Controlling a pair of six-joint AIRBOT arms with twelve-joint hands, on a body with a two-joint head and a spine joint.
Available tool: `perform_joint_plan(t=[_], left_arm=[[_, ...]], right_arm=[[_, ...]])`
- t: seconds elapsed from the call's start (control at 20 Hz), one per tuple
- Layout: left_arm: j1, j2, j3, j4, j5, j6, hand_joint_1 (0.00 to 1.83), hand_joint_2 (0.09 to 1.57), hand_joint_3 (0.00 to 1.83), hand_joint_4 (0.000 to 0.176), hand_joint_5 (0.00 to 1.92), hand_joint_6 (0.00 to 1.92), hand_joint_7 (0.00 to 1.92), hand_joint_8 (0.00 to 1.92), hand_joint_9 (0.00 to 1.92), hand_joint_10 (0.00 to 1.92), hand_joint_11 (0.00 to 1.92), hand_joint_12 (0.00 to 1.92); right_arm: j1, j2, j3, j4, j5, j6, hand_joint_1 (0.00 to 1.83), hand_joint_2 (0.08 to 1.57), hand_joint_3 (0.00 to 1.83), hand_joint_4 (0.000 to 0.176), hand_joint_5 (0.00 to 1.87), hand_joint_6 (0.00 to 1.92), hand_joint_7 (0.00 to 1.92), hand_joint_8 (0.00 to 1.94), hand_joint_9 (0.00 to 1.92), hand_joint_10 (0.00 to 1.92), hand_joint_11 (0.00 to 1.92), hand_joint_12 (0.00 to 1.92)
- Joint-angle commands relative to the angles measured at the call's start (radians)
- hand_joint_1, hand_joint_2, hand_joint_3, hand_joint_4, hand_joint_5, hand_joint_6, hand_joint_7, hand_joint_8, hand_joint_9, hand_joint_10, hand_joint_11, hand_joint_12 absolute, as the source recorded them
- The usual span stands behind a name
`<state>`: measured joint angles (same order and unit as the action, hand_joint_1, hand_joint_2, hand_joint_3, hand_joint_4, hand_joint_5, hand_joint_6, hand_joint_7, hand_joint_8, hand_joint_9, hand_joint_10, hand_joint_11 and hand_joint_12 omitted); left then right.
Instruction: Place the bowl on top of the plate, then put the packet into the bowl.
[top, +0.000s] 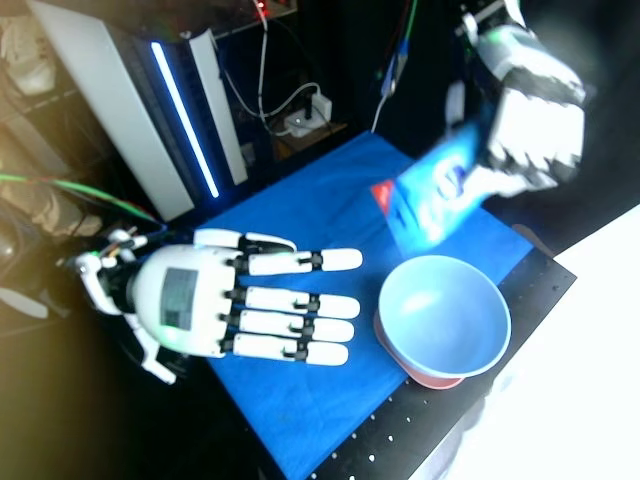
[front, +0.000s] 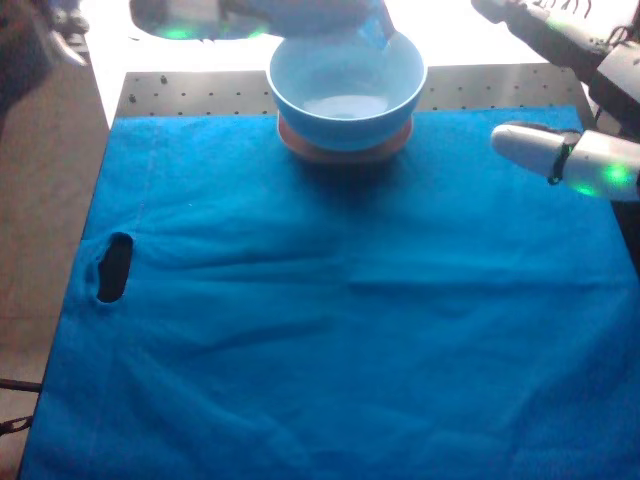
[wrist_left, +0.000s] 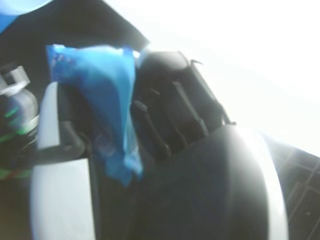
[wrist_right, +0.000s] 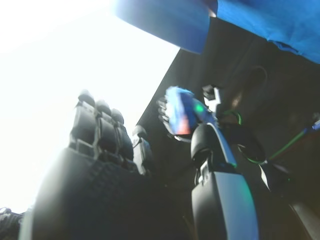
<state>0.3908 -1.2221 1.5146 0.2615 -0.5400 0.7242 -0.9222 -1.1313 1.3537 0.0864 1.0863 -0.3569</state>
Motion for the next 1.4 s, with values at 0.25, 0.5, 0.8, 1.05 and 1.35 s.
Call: perform_joint_plan(t=[0.25,0.5,0.8,1.05,1.35], left_arm=[[-0.038,-0.133,0.137,-0.049,0.061,0.004,1.23,1.18,0.00,0.000,0.85,0.97,0.89,1.34,0.86,0.86,0.71,1.31],[-0.043,-0.183,0.176,-0.049,0.103,0.004,0.88,0.97,0.00,0.091,0.45,0.00,0.49,0.00,0.50,0.02,0.02,0.96],[-0.003,-0.101,0.091,-0.079,-0.014,0.004,0.76,0.97,0.00,0.142,0.27,0.00,0.31,0.00,0.37,0.00,0.00,0.89],[0.144,0.086,-0.082,-0.128,-0.223,0.004,0.70,0.96,0.00,0.154,0.18,0.00,0.16,0.00,0.20,0.00,0.00,0.45],[0.519,0.291,-0.319,-0.344,-0.635,0.004,0.73,0.96,0.00,0.085,0.13,0.00,0.09,0.01,0.02,0.01,0.00,0.00]], right_arm=[[0.003,-0.010,0.001,0.015,0.128,0.005,0.61,1.30,0.01,0.158,0.00,0.00,0.00,0.00,0.00,0.00,0.03,0.01],[-0.002,-0.017,0.002,0.015,0.128,0.005,0.42,1.24,0.00,0.176,0.00,0.00,0.00,0.00,0.00,0.00,0.00,0.00],[-0.019,-0.007,-0.005,0.030,0.130,0.005,0.37,1.23,0.00,0.176,0.00,0.00,0.00,0.00,0.00,0.00,0.00,0.00],[-0.110,0.051,-0.059,0.097,0.279,0.005,0.32,1.19,0.00,0.176,0.00,0.00,0.00,0.00,0.00,0.00,0.00,0.00],[-0.227,0.126,-0.149,0.149,0.409,0.005,0.42,1.15,0.00,0.176,0.00,0.00,0.00,0.00,0.00,0.00,0.00,0.00]])
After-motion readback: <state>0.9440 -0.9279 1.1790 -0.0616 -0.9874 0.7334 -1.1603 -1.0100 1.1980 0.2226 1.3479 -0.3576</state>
